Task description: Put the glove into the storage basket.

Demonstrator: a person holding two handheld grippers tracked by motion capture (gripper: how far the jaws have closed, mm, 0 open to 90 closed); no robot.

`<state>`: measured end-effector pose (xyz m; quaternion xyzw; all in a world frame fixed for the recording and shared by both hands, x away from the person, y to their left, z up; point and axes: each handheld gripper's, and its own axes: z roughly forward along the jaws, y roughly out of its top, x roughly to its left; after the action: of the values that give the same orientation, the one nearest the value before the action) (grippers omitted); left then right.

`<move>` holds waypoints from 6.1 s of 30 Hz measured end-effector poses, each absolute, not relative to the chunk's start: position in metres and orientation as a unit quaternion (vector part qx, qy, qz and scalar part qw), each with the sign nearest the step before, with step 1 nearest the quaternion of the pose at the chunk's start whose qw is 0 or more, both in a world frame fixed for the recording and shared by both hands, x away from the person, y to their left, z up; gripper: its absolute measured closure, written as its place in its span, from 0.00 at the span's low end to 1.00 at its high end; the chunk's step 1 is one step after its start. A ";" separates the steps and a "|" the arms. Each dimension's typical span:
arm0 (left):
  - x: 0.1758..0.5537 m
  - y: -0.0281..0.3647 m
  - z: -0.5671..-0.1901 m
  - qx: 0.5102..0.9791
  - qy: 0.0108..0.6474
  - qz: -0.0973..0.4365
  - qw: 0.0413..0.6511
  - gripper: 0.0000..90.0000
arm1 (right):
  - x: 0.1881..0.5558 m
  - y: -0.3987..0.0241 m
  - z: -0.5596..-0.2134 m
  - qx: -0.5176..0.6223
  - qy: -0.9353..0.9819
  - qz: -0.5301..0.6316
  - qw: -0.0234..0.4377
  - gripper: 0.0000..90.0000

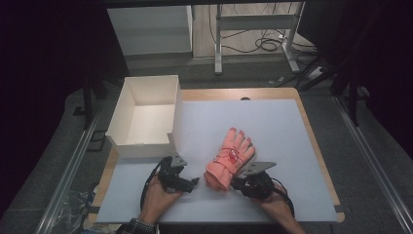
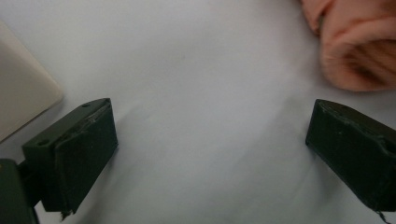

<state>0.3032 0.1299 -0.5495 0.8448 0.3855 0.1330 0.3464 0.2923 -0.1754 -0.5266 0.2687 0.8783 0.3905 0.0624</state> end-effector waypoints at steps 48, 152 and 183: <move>0.323 0.070 -0.451 0.867 0.332 0.063 0.366 0.00 | 0.341 -0.290 -0.528 0.410 0.820 0.344 0.202 0.32; 0.370 0.029 -0.465 0.887 0.351 0.082 0.289 0.50 | 0.341 -0.290 -0.529 0.410 0.819 0.348 0.202 0.31; 0.418 0.070 -0.375 0.856 0.403 0.135 0.295 0.49 | 0.341 -0.290 -0.530 0.411 0.818 0.349 0.201 0.31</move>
<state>0.4183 0.0702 -0.3749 0.8556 0.4033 0.1346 0.2952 0.3410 -0.2900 -0.5297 0.4106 0.8182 0.3487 0.2011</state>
